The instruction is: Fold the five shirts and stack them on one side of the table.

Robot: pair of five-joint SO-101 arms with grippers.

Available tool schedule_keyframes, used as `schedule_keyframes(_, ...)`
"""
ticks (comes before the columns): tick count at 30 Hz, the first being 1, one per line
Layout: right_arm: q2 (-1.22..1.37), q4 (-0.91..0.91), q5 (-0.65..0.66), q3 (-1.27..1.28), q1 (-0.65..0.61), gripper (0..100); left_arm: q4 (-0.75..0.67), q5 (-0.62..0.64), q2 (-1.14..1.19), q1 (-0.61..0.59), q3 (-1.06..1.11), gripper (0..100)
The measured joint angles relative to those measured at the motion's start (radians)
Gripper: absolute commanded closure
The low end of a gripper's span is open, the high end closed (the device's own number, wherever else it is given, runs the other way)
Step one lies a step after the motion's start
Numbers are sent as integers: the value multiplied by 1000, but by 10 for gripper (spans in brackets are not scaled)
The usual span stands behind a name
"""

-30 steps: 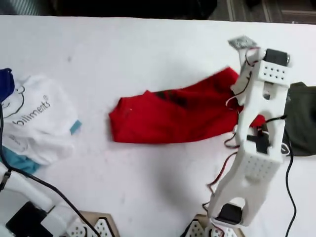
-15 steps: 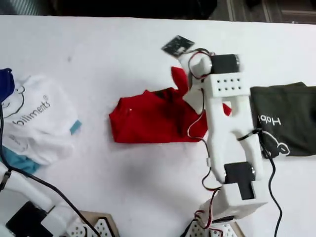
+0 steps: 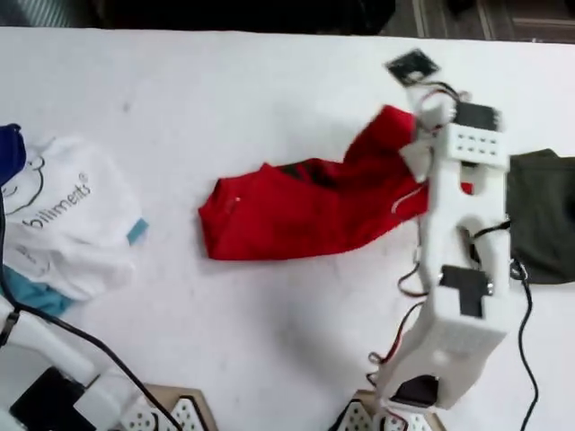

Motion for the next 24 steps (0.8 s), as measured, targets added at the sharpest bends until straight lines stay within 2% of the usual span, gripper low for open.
schedule_keyframes(6,98,-38,31,0,18,951,0,0,0,0,0,849)
schedule_keyframes(11,112,-8,31,-5,25,725,0,0,0,0,0,849)
schedule_keyframes(13,112,21,31,-38,35,677,0,0,0,0,0,849)
schedule_keyframes(19,110,68,31,-180,26,717,0,0,0,0,0,849)
schedule_keyframes(24,107,68,31,-189,20,734,0,0,0,0,0,849)
